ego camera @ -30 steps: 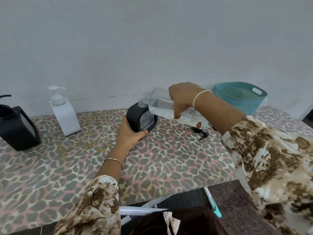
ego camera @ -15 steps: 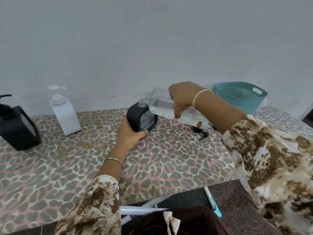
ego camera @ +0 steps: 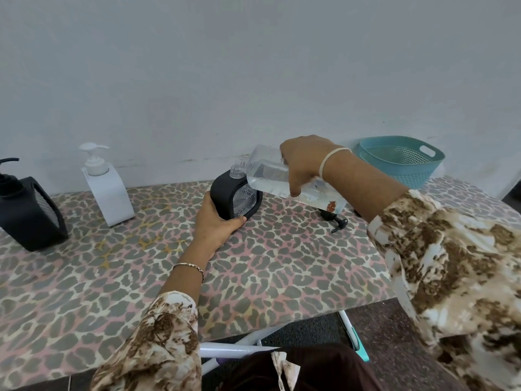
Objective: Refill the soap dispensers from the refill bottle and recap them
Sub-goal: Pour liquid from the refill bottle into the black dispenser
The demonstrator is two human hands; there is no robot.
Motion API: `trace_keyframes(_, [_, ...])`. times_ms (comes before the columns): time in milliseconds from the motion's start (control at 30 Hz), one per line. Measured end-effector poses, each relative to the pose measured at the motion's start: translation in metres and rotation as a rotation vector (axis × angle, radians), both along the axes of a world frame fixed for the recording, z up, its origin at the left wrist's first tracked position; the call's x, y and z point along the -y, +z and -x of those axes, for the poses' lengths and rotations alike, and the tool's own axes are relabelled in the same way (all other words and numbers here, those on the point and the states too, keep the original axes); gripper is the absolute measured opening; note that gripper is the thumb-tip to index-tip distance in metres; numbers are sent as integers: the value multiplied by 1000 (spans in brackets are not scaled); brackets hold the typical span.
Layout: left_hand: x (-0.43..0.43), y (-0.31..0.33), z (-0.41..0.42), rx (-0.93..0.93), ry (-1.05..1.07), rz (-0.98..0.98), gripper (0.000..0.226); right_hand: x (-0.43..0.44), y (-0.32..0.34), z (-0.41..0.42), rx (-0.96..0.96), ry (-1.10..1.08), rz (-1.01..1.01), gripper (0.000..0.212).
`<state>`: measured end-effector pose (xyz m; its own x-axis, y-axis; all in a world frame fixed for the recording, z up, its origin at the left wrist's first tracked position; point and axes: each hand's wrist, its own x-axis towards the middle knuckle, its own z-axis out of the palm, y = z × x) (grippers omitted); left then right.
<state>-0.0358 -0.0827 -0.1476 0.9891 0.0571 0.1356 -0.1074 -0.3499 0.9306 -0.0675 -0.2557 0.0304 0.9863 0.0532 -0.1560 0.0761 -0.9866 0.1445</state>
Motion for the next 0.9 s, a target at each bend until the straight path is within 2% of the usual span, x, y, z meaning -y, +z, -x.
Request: trace_keyframes(900, [1, 3, 4, 2, -2, -5, 89, 1, -1, -3, 8, 9, 16, 63])
